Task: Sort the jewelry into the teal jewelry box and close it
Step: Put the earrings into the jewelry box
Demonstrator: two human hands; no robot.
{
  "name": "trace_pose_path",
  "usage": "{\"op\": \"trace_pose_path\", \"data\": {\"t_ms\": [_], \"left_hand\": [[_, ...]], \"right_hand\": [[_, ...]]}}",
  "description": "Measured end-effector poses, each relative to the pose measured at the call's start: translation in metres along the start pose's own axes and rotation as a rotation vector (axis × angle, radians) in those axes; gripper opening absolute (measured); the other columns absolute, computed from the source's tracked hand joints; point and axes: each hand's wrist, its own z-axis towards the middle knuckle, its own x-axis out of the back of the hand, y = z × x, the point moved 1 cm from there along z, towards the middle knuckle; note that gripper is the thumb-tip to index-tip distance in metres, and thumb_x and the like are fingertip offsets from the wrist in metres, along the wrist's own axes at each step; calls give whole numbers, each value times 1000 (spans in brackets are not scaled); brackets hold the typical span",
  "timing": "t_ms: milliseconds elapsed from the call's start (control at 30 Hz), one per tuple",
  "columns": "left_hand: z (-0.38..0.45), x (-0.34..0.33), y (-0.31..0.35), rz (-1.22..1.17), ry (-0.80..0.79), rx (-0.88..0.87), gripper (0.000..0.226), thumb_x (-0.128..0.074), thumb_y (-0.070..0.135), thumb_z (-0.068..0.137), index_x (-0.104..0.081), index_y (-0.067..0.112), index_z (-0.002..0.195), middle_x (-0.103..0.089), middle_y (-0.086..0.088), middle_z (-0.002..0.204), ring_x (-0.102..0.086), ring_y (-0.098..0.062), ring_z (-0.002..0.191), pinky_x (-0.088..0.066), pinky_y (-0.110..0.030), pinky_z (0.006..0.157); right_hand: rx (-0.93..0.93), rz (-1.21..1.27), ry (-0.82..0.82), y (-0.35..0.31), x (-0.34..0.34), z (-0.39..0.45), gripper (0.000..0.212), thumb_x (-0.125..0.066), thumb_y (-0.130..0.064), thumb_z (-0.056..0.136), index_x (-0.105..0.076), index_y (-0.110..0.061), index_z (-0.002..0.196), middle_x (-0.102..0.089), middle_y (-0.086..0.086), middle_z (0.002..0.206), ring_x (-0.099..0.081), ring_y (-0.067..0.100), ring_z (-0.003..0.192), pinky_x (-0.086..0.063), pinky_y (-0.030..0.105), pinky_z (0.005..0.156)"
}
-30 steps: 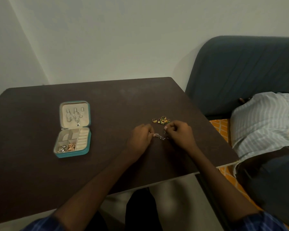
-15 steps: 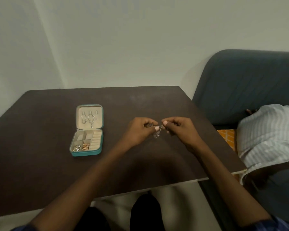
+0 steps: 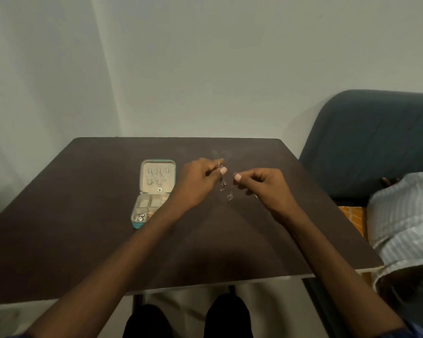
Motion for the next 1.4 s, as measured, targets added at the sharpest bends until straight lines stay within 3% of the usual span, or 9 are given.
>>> {"op": "trace_pose_path", "data": {"t_ms": [133,300,500,667,867,933,1000,1133,1400], "left_hand": [[-1,16,-3,-39,-70,6,28,-50,26,95,-70,7,92,-69,-4,78,-57,-6,62,-48,-30,68],[0,37,-5,-16,-79,24,31,-55,33,92,-69,10,76,-67,3,66,-60,-6,61,-49,-29,65],[2,58,-5,-89,-145,45,28,-63,38,85,-72,12,78,-71,-4,71,-68,-20,73,-54,-36,67],[1,66,1,-70,-137,5,33,-56,37,91,-68,12,74,-70,-2,69,-67,-19,70,-52,-33,65],[-1,77,4,-17,-165,-57,38,-45,34,97,-63,11,71,-66,3,68,-58,-11,61,-47,-32,62],[-2,81,5,-29,-171,-70,32,-52,34,94,-63,18,68,-63,10,64,-54,0,58,-44,-21,58],[-2,85,6,-71,-182,-55,26,-59,34,89,-66,21,68,-65,13,63,-56,4,60,-40,-12,57],[-3,89,4,-169,-174,-26,36,-63,43,83,-68,10,72,-70,-2,70,-60,-4,65,-44,-14,58],[-7,90,2,-432,-105,6,22,-69,22,83,-65,15,62,-65,6,58,-57,-4,56,-47,-19,56]], "right_hand": [[-5,99,16,-11,-12,3,14,-69,-14,83,-71,-1,80,-71,18,81,-65,22,75,-53,31,67],[9,187,26,-28,-21,5,8,-70,-11,81,-69,-6,75,-69,10,73,-63,15,72,-51,27,65],[59,193,3,-45,-28,8,6,-70,-11,81,-68,-7,77,-69,8,72,-63,14,70,-52,26,64],[82,239,-33,-55,-36,11,11,-69,-6,81,-63,-11,73,-66,6,68,-60,14,67,-49,23,61],[64,268,-68,-62,-44,15,15,-67,-5,82,-59,-13,73,-65,8,72,-62,14,68,-50,27,64],[63,275,-82,-63,-45,17,13,-66,-5,83,-59,-13,75,-65,7,71,-63,15,68,-50,28,65],[56,306,-91,-64,-46,18,11,-66,-3,83,-60,-13,81,-64,8,71,-61,15,67,-50,28,65],[65,277,-130,-68,-49,17,15,-65,-6,85,-67,-10,99,-69,12,82,-63,18,76,-50,30,69],[88,377,-202,-82,-56,19,14,-63,-3,85,-69,-11,95,-70,7,81,-63,18,73,-51,32,71]]}}
